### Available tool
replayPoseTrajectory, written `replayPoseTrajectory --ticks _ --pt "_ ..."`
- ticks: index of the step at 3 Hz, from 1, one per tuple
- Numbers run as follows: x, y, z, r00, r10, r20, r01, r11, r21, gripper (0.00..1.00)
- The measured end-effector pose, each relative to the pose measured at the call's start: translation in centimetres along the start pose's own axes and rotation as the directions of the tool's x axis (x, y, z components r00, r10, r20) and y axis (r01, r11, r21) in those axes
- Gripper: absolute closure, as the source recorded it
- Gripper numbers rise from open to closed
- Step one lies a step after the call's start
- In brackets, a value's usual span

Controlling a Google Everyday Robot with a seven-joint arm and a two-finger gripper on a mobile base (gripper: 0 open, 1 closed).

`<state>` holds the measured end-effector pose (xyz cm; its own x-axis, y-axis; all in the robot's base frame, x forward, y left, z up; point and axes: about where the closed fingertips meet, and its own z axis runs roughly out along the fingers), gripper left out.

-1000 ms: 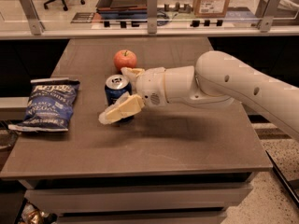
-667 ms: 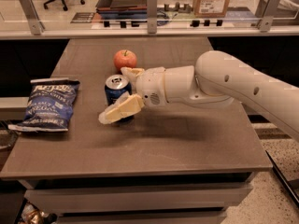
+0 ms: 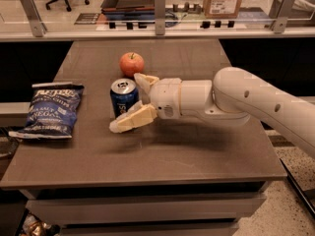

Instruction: Knock pepsi can over

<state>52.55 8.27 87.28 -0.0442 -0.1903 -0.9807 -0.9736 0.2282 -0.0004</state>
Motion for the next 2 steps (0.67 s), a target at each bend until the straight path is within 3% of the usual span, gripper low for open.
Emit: replayPoseTrajectory --ticks 1,2 --pt "0.1 -0.1 -1.0 1.0 -0.009 0.024 0.009 0.9997 0.023 0.0" --pt "-0.2 -0.1 -2.2 0.999 -0.019 0.032 0.018 0.9989 0.044 0.09"
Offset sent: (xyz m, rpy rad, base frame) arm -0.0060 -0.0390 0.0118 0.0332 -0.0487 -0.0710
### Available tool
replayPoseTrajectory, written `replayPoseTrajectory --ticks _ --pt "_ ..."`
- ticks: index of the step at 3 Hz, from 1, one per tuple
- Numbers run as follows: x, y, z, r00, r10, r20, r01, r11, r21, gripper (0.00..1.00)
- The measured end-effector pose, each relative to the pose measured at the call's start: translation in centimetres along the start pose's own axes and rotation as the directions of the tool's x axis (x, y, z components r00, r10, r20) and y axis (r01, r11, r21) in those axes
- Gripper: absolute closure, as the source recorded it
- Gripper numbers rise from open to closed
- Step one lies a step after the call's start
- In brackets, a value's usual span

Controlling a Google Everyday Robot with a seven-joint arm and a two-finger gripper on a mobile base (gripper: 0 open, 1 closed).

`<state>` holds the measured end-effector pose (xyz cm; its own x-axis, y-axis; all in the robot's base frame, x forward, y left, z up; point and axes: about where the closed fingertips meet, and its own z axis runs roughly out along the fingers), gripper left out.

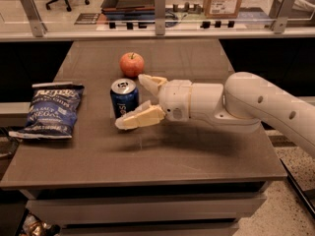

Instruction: Knock pepsi can over

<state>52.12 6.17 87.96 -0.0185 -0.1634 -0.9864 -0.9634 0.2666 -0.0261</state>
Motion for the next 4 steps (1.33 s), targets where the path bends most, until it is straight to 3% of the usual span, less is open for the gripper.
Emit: replayPoseTrajectory --ticks 1,4 --pt "0.01 0.0 -0.33 1.0 -0.004 0.005 0.004 0.9999 0.011 0.25" --pt "-0.33 0.44 0.19 1.0 -0.01 0.005 0.01 0.9999 0.0 0.95"
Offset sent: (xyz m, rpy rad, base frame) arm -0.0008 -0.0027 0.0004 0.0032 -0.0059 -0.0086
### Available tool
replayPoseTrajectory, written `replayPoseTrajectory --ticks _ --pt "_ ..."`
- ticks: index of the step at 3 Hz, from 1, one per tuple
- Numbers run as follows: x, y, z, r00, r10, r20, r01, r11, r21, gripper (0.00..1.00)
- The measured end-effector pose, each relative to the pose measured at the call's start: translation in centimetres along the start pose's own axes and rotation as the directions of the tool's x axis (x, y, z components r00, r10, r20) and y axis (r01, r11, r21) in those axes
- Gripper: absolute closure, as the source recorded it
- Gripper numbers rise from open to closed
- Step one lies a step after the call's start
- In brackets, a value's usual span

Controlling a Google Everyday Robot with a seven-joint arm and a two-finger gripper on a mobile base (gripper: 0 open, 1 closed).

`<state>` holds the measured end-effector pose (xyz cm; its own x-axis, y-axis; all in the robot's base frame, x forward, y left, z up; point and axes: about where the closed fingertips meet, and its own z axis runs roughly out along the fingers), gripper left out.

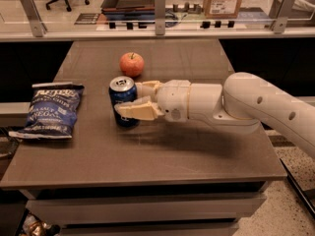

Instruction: Knock pepsi can over

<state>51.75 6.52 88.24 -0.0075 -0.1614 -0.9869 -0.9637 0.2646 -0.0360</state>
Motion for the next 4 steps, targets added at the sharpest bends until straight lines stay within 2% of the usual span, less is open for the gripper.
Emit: replayPoseTrajectory --ticks 1,2,3,4 --pt "-0.1 0.1 0.1 1.0 -0.001 0.0 0.001 1.0 -0.002 1.0" --pt "0.0 -0.5 -0.2 0.999 0.008 -0.045 -0.009 0.9998 -0.019 1.0" --pt "0.3 -1.8 -2.0 0.99 0.028 -0.135 -0.03 0.9995 -0.012 1.0" --pt "0.8 -2.6 -4.4 0.974 0.059 -0.22 -0.053 0.9981 0.03 1.0"
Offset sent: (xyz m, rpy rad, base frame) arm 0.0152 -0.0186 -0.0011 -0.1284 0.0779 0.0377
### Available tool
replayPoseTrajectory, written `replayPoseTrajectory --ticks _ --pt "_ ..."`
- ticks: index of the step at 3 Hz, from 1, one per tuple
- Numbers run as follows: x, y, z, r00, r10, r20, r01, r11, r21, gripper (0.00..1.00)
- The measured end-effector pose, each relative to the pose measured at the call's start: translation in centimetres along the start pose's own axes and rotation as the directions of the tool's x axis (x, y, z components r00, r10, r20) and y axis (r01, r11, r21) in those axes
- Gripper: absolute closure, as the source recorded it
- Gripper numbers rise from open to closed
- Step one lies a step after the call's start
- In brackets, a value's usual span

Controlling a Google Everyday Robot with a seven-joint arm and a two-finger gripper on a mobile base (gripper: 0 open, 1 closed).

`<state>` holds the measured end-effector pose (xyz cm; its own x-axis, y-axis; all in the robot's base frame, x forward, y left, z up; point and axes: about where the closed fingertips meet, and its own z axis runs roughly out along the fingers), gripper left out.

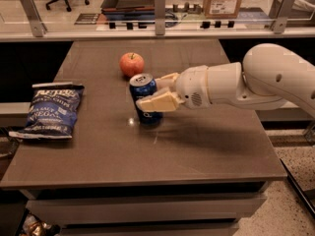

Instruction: Knock pepsi can over

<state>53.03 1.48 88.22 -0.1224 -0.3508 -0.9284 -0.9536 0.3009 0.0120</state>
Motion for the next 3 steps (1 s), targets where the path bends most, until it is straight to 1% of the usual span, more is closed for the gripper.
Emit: replayPoseTrajectory --ticks 1,2,3 --pt "0.6 0.2 -2.3 0.996 0.021 -0.083 -0.017 0.9986 0.049 1.0" --pt "0.1 0.9 -4.3 0.985 0.018 -0.173 -0.002 0.9955 0.095 1.0" --pt "-1.6 1.1 -5.8 0.967 -0.003 -0.255 0.034 0.9923 0.119 1.0"
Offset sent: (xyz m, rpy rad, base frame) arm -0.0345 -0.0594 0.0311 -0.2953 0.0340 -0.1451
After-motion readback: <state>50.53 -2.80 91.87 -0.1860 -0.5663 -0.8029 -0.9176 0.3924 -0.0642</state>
